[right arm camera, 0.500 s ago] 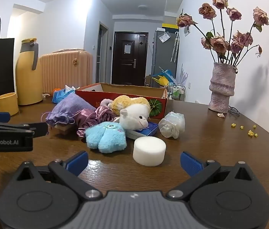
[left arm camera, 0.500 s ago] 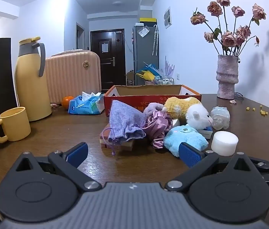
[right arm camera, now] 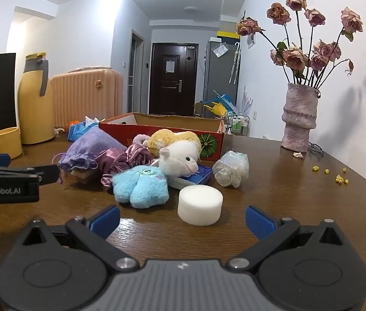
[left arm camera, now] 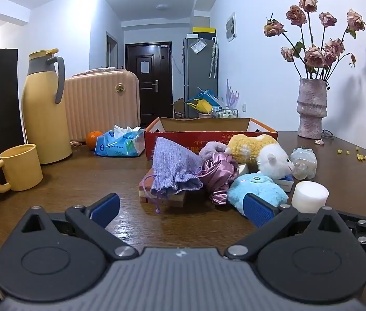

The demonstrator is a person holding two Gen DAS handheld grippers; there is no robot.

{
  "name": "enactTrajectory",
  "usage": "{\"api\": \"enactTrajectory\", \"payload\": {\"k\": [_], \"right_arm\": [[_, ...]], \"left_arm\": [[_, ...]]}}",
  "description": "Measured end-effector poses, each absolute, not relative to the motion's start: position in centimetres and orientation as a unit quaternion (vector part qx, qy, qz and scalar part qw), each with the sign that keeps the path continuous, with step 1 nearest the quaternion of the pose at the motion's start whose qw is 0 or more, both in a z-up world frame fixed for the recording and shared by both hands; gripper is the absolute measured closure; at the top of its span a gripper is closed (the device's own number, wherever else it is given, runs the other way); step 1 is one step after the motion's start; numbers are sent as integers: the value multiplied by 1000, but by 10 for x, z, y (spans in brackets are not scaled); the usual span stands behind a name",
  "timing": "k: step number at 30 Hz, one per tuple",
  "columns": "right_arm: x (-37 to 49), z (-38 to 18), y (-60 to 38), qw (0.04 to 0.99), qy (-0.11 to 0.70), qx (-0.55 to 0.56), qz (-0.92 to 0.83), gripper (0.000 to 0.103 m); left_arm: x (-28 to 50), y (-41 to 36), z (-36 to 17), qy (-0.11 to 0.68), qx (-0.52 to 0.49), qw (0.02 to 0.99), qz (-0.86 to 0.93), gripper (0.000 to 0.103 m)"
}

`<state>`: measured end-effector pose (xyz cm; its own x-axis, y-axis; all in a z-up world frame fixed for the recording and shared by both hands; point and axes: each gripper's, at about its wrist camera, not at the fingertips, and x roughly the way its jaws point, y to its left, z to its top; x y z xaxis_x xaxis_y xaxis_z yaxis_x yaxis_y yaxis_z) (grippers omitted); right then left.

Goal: Organize soft objects

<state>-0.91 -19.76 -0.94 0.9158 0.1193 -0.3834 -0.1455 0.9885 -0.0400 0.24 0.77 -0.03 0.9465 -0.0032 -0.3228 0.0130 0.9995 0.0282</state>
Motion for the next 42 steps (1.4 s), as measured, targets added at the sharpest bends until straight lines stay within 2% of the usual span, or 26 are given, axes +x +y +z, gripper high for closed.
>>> {"api": "enactTrajectory", "payload": {"k": [42], "right_arm": [[-3,-10,-196,979,193,-29,57,0]], "left_arm": [[0,8,-4,156,7,988,-13,0]]}}
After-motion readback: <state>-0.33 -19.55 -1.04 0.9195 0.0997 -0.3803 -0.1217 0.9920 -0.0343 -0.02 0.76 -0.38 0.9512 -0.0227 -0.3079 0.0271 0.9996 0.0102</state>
